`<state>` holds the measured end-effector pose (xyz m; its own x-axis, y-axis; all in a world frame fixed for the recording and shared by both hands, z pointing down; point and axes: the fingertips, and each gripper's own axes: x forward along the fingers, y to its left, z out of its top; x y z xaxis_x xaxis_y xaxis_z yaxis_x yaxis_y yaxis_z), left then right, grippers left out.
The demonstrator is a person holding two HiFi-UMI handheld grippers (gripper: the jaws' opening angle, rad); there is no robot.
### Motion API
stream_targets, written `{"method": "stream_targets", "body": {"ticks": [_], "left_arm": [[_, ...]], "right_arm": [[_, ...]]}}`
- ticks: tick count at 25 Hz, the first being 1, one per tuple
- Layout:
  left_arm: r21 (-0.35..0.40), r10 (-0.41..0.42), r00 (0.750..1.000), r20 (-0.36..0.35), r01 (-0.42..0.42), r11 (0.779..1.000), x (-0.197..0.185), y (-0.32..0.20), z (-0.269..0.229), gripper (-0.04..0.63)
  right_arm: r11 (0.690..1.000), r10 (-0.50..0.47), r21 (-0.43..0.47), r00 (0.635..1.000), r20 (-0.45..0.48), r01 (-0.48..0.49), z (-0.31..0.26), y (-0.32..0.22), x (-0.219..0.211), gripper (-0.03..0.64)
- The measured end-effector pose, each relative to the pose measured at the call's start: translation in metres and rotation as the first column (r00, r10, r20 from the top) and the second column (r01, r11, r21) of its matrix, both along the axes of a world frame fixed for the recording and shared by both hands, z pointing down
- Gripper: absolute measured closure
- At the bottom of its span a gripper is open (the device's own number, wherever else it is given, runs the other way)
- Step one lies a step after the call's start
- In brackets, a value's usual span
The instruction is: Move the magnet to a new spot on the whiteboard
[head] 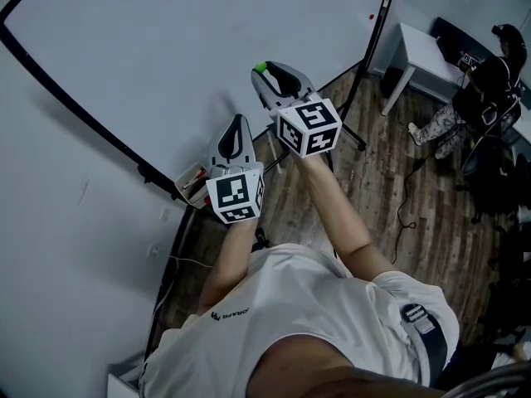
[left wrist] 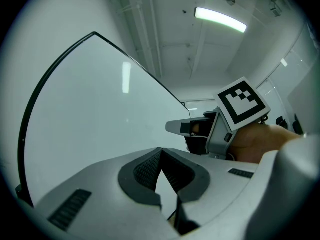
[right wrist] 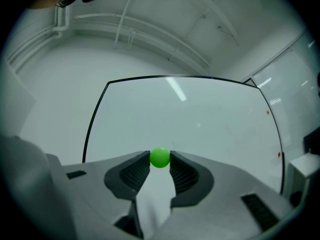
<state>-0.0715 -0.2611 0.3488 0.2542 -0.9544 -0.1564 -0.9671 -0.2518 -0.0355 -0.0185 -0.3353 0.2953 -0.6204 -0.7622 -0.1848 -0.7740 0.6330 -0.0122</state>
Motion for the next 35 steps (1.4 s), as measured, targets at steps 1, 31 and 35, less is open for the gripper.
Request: {"method": "stream_targets", "body": {"ticks": [1, 31, 35], "left_arm": [[0.002, 0.001, 1.000, -0.001, -0.001, 1.000, -0.001, 0.000, 0.000, 0.592], [0.002, 0.026, 1.000, -0.007, -0.026, 1.000, -0.002, -0.008, -0.002, 0.592], [0.000, 0.029, 1.000, -0.007, -0.029, 1.000, -0.001, -0.007, -0.001, 0.592]], "right_arm": [[1.000, 0.000, -0.002, 1.000, -0.002, 0.000, 0.002, 0.001, -0.002, 0.486], [0.999, 0.018, -0.045, 1.000, -0.025, -0.019, 0.039, 0.021, 0.006, 0.486], [0.999, 0.017, -0.049, 1.000, -0.019, -0.018, 0.039, 0.024, 0.008, 0.486]]}}
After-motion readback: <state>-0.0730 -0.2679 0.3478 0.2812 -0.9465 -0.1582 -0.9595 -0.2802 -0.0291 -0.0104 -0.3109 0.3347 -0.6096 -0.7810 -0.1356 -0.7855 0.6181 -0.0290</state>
